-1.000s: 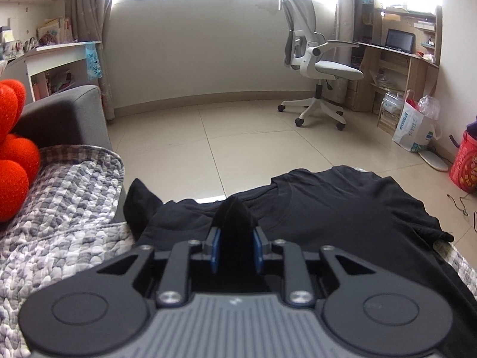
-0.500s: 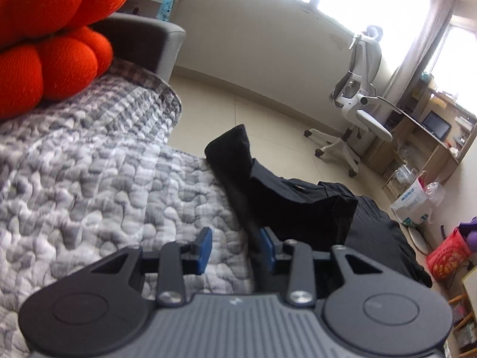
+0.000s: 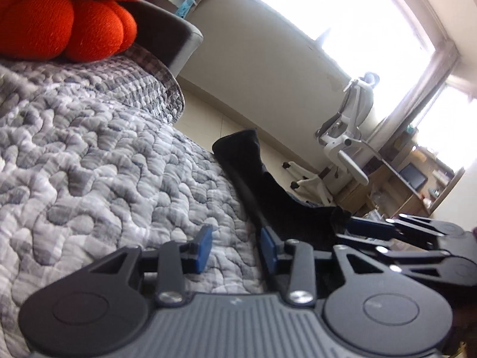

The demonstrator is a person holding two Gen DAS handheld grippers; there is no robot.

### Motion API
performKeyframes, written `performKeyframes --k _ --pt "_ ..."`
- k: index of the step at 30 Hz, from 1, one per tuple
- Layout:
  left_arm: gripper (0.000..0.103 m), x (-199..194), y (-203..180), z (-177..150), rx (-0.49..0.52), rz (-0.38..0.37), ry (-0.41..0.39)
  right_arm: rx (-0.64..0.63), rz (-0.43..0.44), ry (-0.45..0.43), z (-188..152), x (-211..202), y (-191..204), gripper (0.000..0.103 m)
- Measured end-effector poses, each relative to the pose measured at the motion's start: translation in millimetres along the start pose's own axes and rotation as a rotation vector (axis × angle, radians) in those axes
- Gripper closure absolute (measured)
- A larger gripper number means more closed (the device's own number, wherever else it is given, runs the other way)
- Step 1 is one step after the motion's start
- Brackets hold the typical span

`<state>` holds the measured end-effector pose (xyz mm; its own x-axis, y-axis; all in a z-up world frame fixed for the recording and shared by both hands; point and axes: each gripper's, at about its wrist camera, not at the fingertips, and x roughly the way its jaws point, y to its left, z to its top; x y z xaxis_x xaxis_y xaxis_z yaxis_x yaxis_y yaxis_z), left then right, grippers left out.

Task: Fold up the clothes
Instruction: 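Fold the grasped T-shirt side inward with both grippers toward the shirt middle, then lay the folded T-shirt side down and open both grippers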

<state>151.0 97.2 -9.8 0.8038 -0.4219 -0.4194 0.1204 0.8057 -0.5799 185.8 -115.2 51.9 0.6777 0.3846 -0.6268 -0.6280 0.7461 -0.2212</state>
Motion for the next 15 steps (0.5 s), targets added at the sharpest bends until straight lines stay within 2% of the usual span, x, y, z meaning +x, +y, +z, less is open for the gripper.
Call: performKeyframes --k 2,5,6,9,11,13,15 --pt "0.069 0.2 1.0 -0.6 -0.007 -0.002 -0.004 -0.061 -0.008 0.044 8.0 24.9 1.2 0.056" --pt "0.069 1.0 2.4 -0.6 -0.013 -0.008 -0.007 -0.083 -0.051 0.09 17.0 47.9 -4.3 0.08" --pt "0.069 1.0 3.1 -0.5 -0.016 -0.011 -0.008 -0.02 -0.052 0.07 18.3 46.5 -14.6 0.091" --pt "0.069 0.3 3.5 -0.7 -0.02 -0.012 -0.014 0.293 -0.057 -0.026 11.3 35.8 -54.2 0.098" --pt "0.069 -1.0 4.1 -1.1 -0.021 -0.01 -0.017 0.469 -0.063 -0.039 -1.4 34.8 -76.5 0.099" --pt "0.069 -1.0 4.4 -1.0 -0.022 -0.01 -0.018 0.608 -0.011 -0.036 -16.7 36.4 -94.0 0.098" --pt "0.069 -0.7 4.6 -1.0 -0.022 -0.01 -0.018 0.659 0.019 -0.043 -26.3 32.9 -101.3 0.098"
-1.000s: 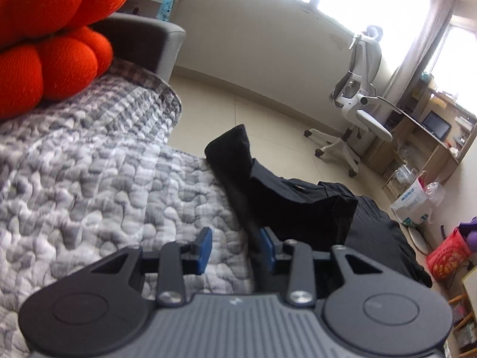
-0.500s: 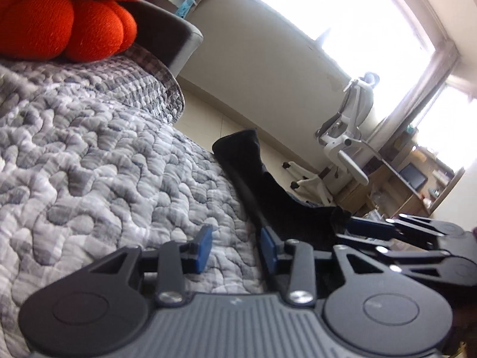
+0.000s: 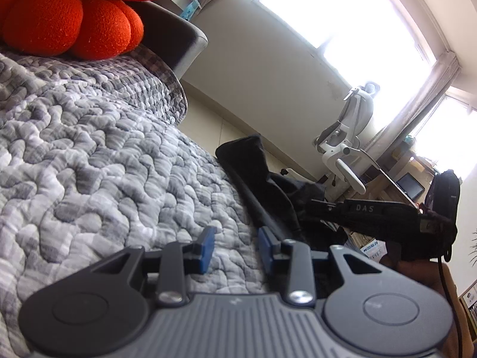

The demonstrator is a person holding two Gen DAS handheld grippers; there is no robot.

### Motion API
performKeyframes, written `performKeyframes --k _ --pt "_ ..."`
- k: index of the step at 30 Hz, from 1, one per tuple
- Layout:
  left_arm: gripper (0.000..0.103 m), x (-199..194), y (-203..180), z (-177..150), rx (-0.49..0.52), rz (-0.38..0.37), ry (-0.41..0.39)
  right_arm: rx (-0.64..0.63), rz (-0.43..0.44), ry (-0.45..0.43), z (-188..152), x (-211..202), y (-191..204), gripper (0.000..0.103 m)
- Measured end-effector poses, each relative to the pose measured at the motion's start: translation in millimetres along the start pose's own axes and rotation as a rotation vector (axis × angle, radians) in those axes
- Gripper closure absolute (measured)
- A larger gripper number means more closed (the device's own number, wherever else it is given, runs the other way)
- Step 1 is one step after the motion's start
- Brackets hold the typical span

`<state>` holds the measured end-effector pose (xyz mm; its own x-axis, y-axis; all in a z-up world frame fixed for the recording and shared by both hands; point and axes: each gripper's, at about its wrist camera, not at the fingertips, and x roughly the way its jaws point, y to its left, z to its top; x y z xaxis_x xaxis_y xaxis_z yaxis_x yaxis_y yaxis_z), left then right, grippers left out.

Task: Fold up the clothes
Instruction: 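Lay the folded T-shirt side down and open both grippers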

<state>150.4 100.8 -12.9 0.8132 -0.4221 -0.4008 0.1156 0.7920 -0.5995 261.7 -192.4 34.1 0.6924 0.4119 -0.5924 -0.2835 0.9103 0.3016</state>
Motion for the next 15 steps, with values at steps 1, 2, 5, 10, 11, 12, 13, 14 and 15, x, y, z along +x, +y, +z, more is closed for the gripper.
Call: performKeyframes --k 1,2,5,10,11,12,13,14,15 --pt "0.069 0.1 0.1 0.0 0.0 0.0 0.0 0.002 -0.014 -0.012 -1.2 -5.0 -1.5 0.098" --pt "0.069 0.1 0.0 -0.1 -0.001 0.0 0.0 0.005 -0.023 -0.023 -1.7 -8.8 -2.8 0.098" --pt "0.069 0.3 -0.1 -0.1 -0.001 0.001 0.0 0.021 -0.022 -0.042 1.6 -12.2 -5.2 0.098" --pt "0.069 0.4 0.4 0.0 -0.001 0.001 -0.001 0.01 -0.027 -0.049 1.3 -10.2 -7.9 0.098" --pt "0.069 0.4 0.6 0.1 -0.001 0.001 -0.001 0.012 -0.032 -0.06 1.0 -11.4 -9.2 0.098" --pt "0.069 0.5 0.7 0.3 -0.001 0.001 -0.002 0.016 -0.035 -0.073 1.1 -14.0 -10.1 0.099" --pt "0.069 0.5 0.9 0.4 -0.002 0.0 -0.002 0.024 -0.037 -0.087 1.3 -17.0 -11.6 0.099" --pt "0.069 0.5 1.1 0.6 -0.002 0.0 -0.003 0.043 -0.037 -0.103 1.7 -20.8 -14.0 0.099" --pt "0.069 0.5 1.2 0.7 -0.002 0.0 -0.003 0.061 -0.04 -0.116 2.4 -24.6 -16.0 0.099"
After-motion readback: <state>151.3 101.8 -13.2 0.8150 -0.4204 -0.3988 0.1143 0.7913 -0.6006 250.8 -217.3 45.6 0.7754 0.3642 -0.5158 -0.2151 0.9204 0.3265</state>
